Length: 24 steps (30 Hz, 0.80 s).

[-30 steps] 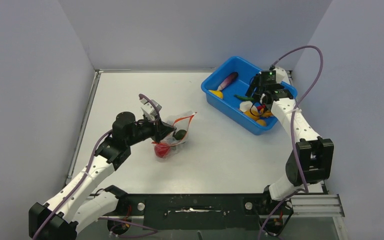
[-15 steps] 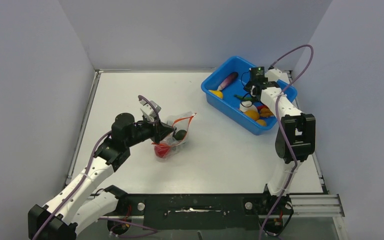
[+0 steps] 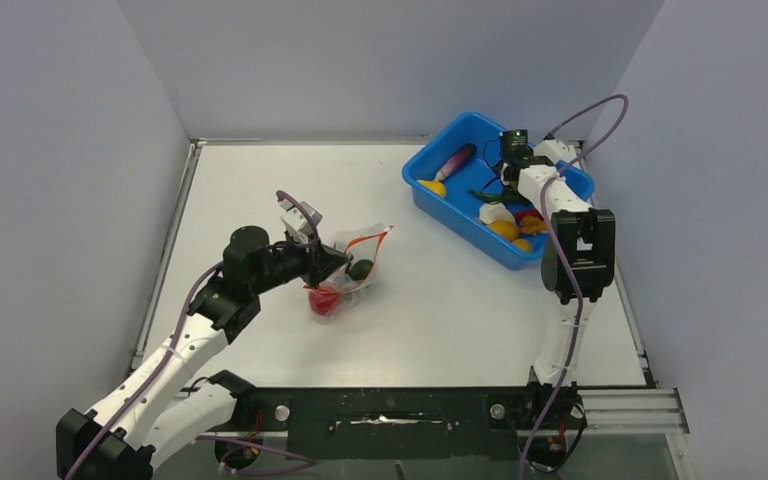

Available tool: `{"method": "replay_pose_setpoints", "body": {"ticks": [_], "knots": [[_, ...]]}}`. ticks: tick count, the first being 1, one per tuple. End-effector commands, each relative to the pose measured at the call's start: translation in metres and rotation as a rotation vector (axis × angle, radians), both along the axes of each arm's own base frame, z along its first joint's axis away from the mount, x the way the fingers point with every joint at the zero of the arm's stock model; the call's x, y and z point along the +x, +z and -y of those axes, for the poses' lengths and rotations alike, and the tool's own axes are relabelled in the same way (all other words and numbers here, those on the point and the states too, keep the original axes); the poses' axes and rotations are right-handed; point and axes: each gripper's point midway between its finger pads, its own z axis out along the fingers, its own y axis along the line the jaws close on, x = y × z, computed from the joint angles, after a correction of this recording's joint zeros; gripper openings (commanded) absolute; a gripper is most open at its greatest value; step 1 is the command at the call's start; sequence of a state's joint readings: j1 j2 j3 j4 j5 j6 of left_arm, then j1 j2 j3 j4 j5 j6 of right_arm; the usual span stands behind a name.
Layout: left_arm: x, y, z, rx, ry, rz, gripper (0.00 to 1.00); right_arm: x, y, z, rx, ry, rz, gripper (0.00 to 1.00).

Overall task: Place the food in the zip-top bag and seal the zipper
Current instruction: Pick up the fake vegetable from the bin.

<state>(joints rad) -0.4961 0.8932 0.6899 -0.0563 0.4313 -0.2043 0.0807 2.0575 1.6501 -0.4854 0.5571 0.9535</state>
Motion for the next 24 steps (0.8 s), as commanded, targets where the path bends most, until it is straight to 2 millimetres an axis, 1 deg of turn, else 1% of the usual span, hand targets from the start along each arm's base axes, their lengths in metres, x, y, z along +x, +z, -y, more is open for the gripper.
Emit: {"method": "replay_pose_setpoints", "body": {"ticks": [1,6,11,16,24], "knots": [[0.001,0.016,0.002,-0.027,-0.014,0.066,0.0,0.018,0.015,0.011,0.011,-0.086,0.077,0.74],[0.002,0.016,0.002,-0.027,-0.013,0.069,0.0,0.018,-0.001,0.014,0.037,-0.127,0.044,0.74],[0.002,0.015,0.002,-0.025,-0.011,0.064,0.0,0.025,-0.011,0.013,0.062,-0.112,0.044,0.73],[0.002,0.015,0.002,-0.024,-0.01,0.066,0.0,0.027,-0.022,0.016,0.069,-0.13,0.033,0.73],[0.003,0.014,0.002,-0.025,-0.011,0.061,0.0,0.029,-0.046,0.018,0.076,-0.162,-0.011,0.71]]}}
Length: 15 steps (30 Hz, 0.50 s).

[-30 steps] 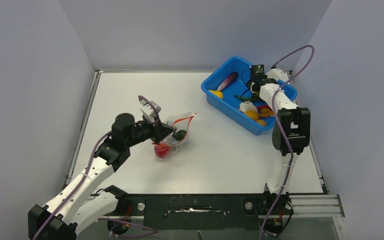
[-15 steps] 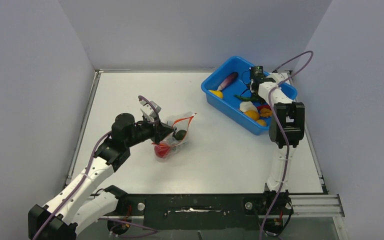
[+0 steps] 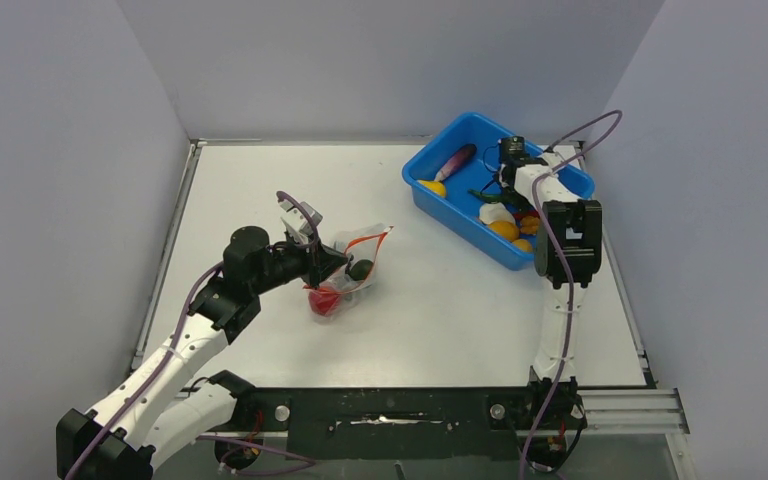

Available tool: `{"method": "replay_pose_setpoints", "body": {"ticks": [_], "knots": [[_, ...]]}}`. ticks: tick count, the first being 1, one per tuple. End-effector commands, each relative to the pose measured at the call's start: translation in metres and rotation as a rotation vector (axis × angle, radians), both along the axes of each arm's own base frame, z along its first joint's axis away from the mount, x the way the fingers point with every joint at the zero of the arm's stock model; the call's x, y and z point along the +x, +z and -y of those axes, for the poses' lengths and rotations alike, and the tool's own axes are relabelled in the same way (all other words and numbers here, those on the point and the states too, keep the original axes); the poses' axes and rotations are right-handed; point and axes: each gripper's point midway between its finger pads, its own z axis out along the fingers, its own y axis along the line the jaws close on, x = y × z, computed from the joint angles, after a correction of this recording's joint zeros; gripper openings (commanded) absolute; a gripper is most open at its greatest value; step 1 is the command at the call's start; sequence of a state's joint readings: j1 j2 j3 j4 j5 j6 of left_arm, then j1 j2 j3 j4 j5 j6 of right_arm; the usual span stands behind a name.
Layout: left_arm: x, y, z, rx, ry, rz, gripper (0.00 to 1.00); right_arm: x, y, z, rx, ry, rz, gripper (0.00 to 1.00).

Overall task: Place the food in the zip-top bag and seal the zipper
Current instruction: Pick up the fake vegetable from the bin.

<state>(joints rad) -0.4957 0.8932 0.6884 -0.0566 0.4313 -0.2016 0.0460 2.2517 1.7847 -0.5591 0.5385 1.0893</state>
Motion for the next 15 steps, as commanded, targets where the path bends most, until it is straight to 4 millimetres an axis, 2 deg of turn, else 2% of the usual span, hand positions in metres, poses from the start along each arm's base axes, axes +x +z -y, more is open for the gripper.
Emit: {"method": "replay_pose_setpoints", "body": {"ticks": [1,3,6,15], "knots": [[0.002,0.015,0.002,-0.028,-0.012,0.062,0.0,0.013,0.009,0.006,-0.007,-0.041,0.047,0.71],[0.002,0.016,0.002,-0.028,-0.013,0.065,0.0,0.014,0.003,0.007,-0.01,-0.03,0.034,0.67],[0.003,0.017,0.001,-0.027,-0.007,0.07,0.0,0.013,-0.005,0.005,-0.012,-0.001,0.017,0.56],[0.001,0.018,0.0,-0.03,-0.009,0.074,0.0,0.02,-0.003,-0.007,0.023,0.13,0.057,0.39]]}}
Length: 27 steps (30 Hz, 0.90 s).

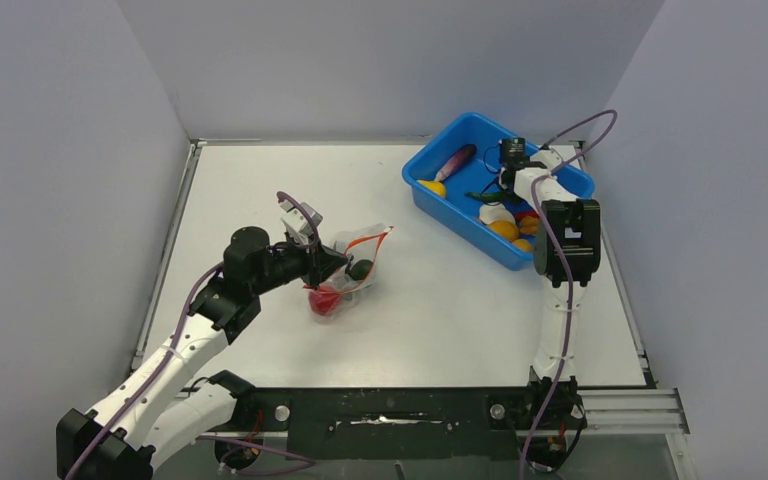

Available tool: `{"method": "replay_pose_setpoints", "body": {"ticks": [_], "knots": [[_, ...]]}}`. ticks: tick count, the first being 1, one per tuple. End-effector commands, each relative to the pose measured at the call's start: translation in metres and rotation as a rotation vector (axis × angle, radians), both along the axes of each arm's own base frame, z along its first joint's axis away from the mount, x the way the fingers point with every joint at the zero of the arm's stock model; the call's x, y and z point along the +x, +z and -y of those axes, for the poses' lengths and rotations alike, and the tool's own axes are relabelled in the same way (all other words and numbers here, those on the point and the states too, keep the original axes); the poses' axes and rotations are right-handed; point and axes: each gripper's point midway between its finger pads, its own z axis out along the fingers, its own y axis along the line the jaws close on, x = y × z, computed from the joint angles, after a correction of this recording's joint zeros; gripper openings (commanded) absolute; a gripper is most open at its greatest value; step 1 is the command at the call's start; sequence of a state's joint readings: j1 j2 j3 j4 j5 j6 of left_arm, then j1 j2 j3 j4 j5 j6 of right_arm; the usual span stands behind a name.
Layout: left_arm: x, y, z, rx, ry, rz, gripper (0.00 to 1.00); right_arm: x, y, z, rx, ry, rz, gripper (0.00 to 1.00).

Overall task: Place the food in the zip-top bag and seal the zipper
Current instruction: Pick up the fake vegetable from the bin.

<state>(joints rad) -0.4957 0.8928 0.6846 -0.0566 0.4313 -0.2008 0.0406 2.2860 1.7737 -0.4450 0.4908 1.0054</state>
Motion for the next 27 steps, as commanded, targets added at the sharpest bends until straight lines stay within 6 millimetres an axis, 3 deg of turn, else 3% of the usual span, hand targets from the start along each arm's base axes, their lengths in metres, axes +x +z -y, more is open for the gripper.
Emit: {"method": "replay_pose_setpoints", "body": {"ticks": [1,7,15,21,27], "knots": [[0.002,0.019,0.001,-0.031,-0.008,0.077,0.0,0.004,0.012,-0.003,0.02,0.055,0.034,0.38],[0.004,0.017,-0.001,-0.022,0.006,0.078,0.0,0.007,0.034,-0.005,0.011,0.099,0.065,0.37],[0.006,0.014,-0.003,-0.011,0.015,0.073,0.0,0.008,0.085,-0.006,-0.028,0.164,0.167,0.34],[0.008,0.013,-0.005,-0.007,0.027,0.073,0.0,-0.002,0.121,-0.005,-0.056,0.192,0.236,0.3],[0.008,0.012,-0.005,-0.007,0.026,0.067,0.0,-0.016,0.143,-0.006,-0.067,0.21,0.288,0.3]]}}
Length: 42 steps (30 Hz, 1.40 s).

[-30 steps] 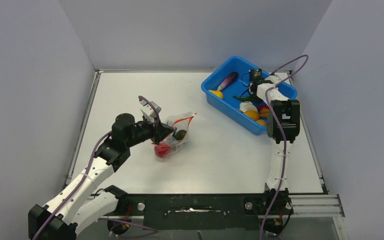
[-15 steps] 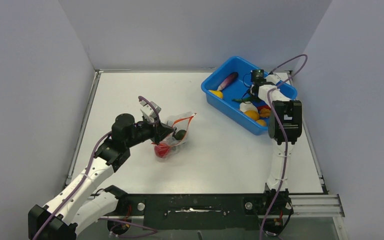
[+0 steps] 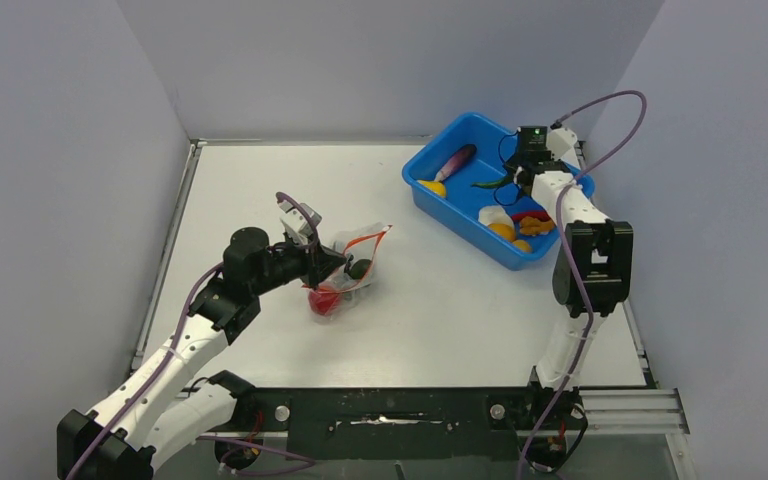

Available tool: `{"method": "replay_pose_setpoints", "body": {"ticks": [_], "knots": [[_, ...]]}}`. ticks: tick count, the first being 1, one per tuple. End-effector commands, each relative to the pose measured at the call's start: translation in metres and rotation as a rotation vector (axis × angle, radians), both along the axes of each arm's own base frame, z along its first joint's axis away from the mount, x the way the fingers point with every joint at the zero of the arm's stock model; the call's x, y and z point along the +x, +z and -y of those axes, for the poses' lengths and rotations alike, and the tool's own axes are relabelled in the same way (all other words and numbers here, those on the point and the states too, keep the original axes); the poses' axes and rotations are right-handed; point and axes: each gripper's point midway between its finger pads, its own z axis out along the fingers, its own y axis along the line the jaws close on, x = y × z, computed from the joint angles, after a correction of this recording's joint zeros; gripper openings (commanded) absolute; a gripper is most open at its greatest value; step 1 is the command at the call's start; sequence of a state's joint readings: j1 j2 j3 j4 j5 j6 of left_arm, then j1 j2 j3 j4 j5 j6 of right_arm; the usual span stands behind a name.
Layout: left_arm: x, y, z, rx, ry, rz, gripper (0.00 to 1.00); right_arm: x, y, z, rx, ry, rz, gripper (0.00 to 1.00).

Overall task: Place the food in the zip-top bag and seal the zipper
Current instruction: Pick up the fake vegetable from the bin, then place the fake vegetable in the zipper food storage bag.

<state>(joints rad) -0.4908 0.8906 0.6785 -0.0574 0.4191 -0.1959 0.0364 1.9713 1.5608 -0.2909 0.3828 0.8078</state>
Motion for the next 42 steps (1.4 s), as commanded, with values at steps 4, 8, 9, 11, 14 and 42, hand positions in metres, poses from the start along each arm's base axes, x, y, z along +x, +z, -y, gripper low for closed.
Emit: {"method": "replay_pose_setpoints", "body": {"ticks": [4,8,9,11,14,42], "knots": [[0.005,0.015,-0.002,-0.014,0.009,0.067,0.0,-0.011,0.062,0.004,-0.028,0.031,0.159,0.3],[0.006,0.017,-0.001,-0.029,0.012,0.07,0.0,-0.022,0.088,0.01,-0.093,0.045,0.2,0.31],[0.007,0.017,0.0,-0.03,0.011,0.066,0.0,-0.025,0.094,0.012,-0.108,0.042,0.206,0.3],[0.007,0.017,0.001,-0.033,0.01,0.058,0.0,-0.031,0.109,0.015,-0.133,0.043,0.228,0.3],[0.008,0.021,0.001,-0.051,0.019,0.06,0.0,-0.041,0.13,0.015,-0.168,0.074,0.262,0.3],[0.022,0.076,0.008,-0.226,0.121,-0.037,0.0,-0.185,0.211,-0.114,-0.083,0.529,0.538,0.29]]}}
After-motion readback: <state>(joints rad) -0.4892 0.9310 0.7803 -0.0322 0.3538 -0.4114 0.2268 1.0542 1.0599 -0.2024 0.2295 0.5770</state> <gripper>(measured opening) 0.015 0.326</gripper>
